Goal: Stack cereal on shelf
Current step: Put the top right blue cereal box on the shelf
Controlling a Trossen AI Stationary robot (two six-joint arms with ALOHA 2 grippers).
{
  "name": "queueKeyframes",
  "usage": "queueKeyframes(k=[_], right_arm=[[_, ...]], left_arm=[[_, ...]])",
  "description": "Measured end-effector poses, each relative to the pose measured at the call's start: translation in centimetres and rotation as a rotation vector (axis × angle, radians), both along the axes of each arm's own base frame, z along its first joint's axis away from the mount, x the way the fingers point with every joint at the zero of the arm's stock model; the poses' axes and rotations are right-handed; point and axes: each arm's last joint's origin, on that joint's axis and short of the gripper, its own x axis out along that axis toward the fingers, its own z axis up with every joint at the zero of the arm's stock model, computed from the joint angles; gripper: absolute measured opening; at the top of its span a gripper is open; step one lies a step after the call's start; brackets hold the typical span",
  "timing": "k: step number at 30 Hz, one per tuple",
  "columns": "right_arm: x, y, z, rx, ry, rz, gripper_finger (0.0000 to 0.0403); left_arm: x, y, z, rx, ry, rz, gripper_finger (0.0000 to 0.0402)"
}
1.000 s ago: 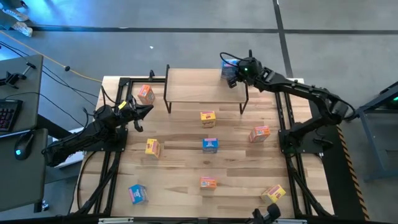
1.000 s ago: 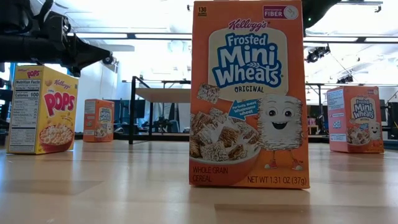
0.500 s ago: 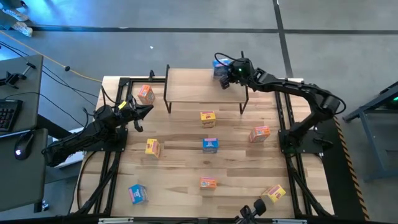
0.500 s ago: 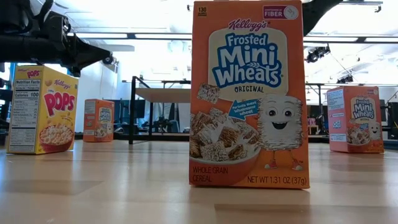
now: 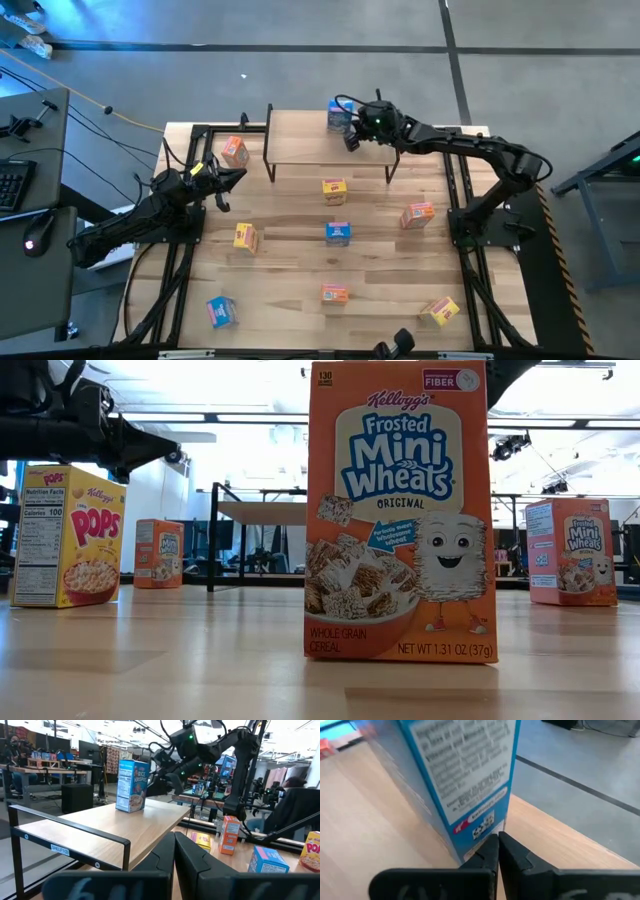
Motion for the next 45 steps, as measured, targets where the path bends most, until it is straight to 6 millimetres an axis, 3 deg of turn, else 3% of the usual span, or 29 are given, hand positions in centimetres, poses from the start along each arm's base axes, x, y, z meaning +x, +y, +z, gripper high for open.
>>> queueKeyframes(k=[5,11,15,18,22,32,38,45], right_arm=[[0.4,0.2,1.1,-0.02,0.029,0.029,0.0],[0.2,0.3,3.3,-0.008,0.195,0.095,0.0],[-0.1,1.1,4.4,0.043,0.308,0.214,0.0],[0.2,2.0,4.7,0.078,0.287,0.358,0.0],[1.7,2.7,3.8,0.049,0.227,0.421,0.0],[5.7,2.6,0.2,-0.151,0.29,0.288,0.0],[6.2,2.2,-0.4,-0.17,0.279,0.218,0.0],[6.3,2.4,0.1,-0.162,0.24,0.26,0.0]], left_arm=[[0.0,0.0,0.0,0.0,0.0,0.001,0.0003],[0.0,0.0,-0.1,-0.005,0.008,0.002,0.0003],[0.0,0.0,-0.1,-0.005,0.008,0.001,0.0003],[0.0,0.0,-0.1,-0.004,0.008,0.002,0.0003],[0.0,0.0,-0.1,-0.004,0.007,0.002,0.0003],[0.0,0.1,-0.1,-0.005,0.007,0.016,0.0003],[0.0,0.0,-0.1,-0.005,0.007,0.017,0.0003],[0.0,0.1,-0.1,-0.005,0.007,0.017,0.0003]])
